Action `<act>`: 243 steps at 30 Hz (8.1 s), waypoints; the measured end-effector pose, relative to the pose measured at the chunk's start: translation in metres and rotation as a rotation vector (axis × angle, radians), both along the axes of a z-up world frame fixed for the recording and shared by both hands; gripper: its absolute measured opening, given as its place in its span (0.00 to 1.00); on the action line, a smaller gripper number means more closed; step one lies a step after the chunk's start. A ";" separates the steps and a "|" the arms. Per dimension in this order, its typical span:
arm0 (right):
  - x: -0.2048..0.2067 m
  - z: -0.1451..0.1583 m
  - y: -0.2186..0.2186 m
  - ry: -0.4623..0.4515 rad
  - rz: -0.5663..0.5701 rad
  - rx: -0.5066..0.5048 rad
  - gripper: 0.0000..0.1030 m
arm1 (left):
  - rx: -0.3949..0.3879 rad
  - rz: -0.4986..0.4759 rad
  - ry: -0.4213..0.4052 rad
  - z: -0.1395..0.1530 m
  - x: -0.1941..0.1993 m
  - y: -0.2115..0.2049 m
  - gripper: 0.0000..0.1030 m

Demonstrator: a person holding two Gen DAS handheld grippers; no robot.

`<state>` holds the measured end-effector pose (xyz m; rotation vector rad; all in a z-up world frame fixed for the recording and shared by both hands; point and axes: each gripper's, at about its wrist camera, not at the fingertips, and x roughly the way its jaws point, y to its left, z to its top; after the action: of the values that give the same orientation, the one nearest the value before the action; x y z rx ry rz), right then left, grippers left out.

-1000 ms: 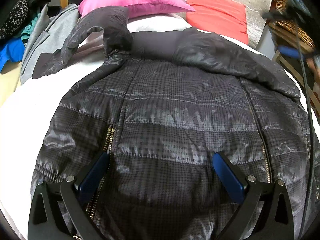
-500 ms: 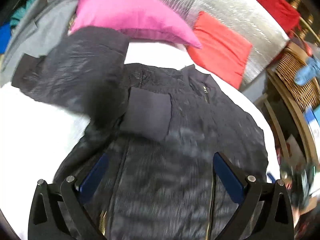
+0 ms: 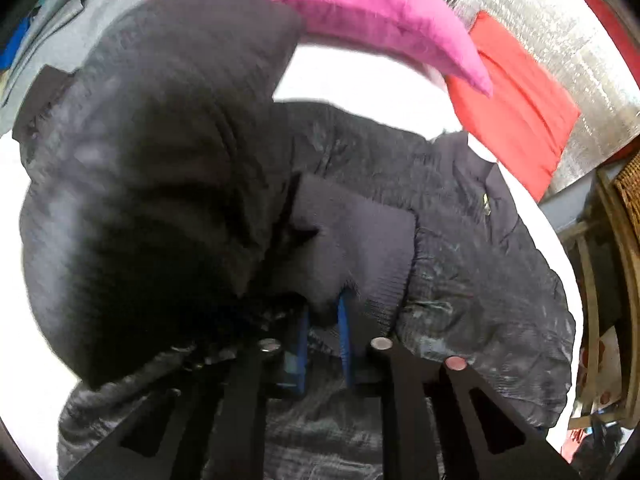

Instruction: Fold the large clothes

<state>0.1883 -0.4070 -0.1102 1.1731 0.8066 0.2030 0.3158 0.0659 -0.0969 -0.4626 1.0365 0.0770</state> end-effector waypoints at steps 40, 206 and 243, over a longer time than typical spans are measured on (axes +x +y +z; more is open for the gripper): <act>0.079 0.028 -0.012 0.022 0.128 -0.665 0.29 | 0.472 -0.321 -0.133 -0.025 0.005 -0.104 0.67; -0.026 0.064 0.030 -0.164 0.104 -0.175 0.93 | 0.184 -0.256 -0.280 0.028 -0.108 -0.037 0.64; 0.066 0.053 0.066 0.023 0.172 -0.830 0.77 | 0.323 -0.187 -0.147 -0.012 -0.017 -0.022 0.65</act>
<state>0.2548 -0.3412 -0.0567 0.3258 0.8873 -0.0145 0.2985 0.0442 -0.1088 -0.0761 0.8978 0.0418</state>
